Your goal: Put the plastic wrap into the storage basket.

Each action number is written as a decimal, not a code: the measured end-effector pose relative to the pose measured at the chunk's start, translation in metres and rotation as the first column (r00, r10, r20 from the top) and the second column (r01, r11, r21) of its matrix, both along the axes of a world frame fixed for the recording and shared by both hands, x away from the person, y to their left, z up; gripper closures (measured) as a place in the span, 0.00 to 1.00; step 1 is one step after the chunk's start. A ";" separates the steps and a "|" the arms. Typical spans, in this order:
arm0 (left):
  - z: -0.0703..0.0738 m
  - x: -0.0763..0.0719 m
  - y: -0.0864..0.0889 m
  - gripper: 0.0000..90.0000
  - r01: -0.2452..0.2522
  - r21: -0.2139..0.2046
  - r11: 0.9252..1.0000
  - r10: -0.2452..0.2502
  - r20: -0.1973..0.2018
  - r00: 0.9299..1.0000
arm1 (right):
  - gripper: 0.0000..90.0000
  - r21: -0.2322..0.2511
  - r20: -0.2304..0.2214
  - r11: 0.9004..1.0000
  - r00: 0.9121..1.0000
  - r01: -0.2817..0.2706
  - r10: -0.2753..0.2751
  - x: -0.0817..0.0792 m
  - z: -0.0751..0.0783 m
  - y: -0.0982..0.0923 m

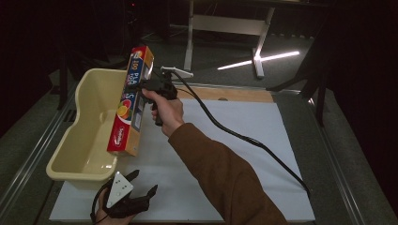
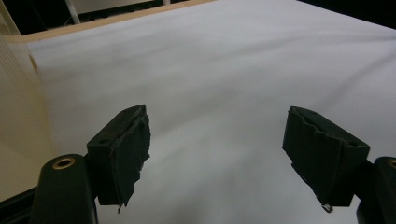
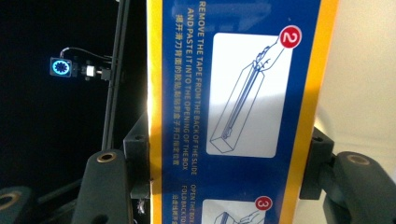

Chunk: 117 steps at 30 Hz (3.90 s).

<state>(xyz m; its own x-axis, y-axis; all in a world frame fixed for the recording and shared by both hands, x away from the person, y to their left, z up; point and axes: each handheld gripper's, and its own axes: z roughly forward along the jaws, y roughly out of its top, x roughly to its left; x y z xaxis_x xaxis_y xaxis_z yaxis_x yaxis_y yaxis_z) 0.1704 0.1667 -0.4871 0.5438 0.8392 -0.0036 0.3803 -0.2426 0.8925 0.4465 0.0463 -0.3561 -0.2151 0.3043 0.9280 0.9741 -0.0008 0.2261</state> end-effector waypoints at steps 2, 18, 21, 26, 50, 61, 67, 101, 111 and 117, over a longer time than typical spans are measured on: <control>0.000 -0.001 0.000 0.26 0.003 0.004 1.000 -0.003 0.003 1.000 | 0.44 -0.021 0.019 1.000 1.000 0.000 0.000 -0.002 0.001 0.007; 0.002 -0.003 0.001 0.26 0.006 0.000 1.000 -0.006 0.014 1.000 | 0.44 -0.006 -0.013 0.998 0.998 -0.059 0.059 -0.020 -0.019 0.056; 0.002 -0.003 0.001 0.26 0.006 -0.005 1.000 -0.006 0.017 1.000 | 0.43 -0.012 -0.015 0.999 0.999 -0.053 0.052 -0.022 -0.024 0.061; 0.002 -0.004 0.002 0.26 0.005 -0.004 1.000 -0.005 0.019 1.000 | 0.43 -0.027 -0.025 0.998 0.998 -0.054 0.054 -0.025 -0.031 0.066; 0.002 -0.004 0.003 0.25 0.002 -0.010 1.000 -0.002 0.018 1.000 | 0.42 -0.124 -0.075 0.992 0.997 0.009 -0.018 -0.021 -0.049 0.076; 0.002 -0.005 0.004 0.26 0.000 -0.014 1.000 0.000 0.019 1.000 | 0.42 -0.130 -0.087 0.991 0.995 0.031 -0.042 -0.022 -0.054 0.081; 0.002 -0.005 0.004 0.25 -0.002 -0.017 1.000 0.003 0.019 1.000 | 0.41 -0.174 -0.090 0.984 0.995 0.026 -0.042 -0.022 -0.061 0.083; 0.001 -0.005 0.001 0.25 -0.003 0.002 1.000 0.003 0.024 1.000 | 0.44 -0.482 0.350 0.873 0.896 -0.078 0.273 -0.037 -0.009 0.028; 0.000 -0.004 -0.002 0.25 0.003 0.008 1.000 -0.004 0.020 1.000 | 0.42 -0.662 0.651 0.741 0.575 0.110 0.496 -0.082 -0.026 -0.027; 0.000 -0.003 -0.002 0.25 0.004 0.003 1.000 -0.004 0.019 1.000 | 0.38 -0.713 0.651 0.686 0.503 0.147 0.568 -0.098 -0.042 -0.055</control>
<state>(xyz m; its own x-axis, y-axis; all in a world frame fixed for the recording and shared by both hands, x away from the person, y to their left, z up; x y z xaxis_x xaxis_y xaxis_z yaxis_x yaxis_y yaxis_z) 0.1678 0.1645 -0.4866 0.5470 0.8371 0.0089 0.3624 -0.2464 0.8989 0.3489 -0.0083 -0.3986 -0.8536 0.5082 -0.1142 0.2976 0.6559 0.6937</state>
